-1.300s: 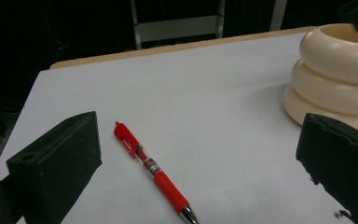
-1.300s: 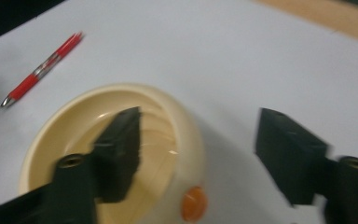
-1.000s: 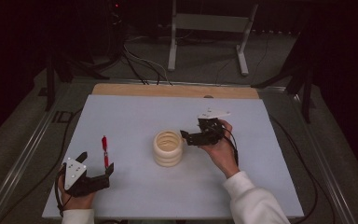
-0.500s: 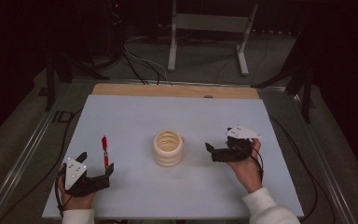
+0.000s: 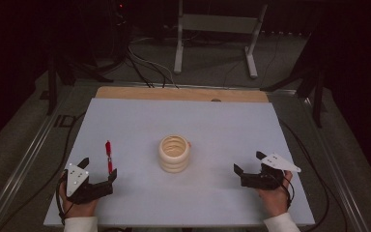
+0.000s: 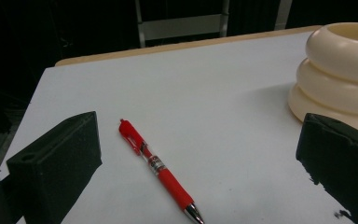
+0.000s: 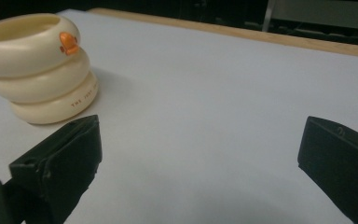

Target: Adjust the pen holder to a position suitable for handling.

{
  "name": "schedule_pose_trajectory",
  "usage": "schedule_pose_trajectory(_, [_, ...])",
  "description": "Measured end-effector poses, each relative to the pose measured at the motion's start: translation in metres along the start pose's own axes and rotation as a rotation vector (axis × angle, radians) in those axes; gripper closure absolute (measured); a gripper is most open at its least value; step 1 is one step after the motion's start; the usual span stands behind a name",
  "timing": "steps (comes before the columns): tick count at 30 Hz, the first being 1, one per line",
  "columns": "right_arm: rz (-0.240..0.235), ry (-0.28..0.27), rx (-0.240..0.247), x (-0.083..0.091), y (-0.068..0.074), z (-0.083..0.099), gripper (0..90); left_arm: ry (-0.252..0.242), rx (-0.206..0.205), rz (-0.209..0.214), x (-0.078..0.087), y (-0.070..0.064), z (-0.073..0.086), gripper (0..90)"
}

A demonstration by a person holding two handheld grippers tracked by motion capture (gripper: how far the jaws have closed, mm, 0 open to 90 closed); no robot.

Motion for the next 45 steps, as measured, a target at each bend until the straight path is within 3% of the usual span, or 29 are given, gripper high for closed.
schedule_pose_trajectory(2, [0.005, -0.036, -0.003, 0.006, -0.003, 0.006, 0.0, 0.004, -0.003, -0.003, 0.0, 0.0, 0.0, 0.5])
schedule_pose_trajectory(10, [0.046, -0.049, -0.035, 0.013, -0.016, 0.018, 0.0, 0.013, -0.001, -0.01, -0.001, 0.0, 0.001, 0.5])
schedule_pose_trajectory(17, [0.051, -0.042, -0.004, 0.009, -0.011, 0.02, 0.0, 0.02, 0.015, -0.025, -0.001, 0.003, 0.002, 0.5])
schedule_pose_trajectory(45, [0.067, -0.053, -0.026, 0.012, -0.014, 0.021, 0.0, 0.081, 0.015, -0.069, -0.018, 0.001, -0.007, 0.5])
Point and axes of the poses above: each handheld gripper's, and its own axes: x roughly backward along the jaws, z roughly out of its underside, y roughly to its left, the point moved 6 cm from there along -x, roughly forward along the jaws, and after that the axes turned 5 degrees about y, right-handed, at the moved point
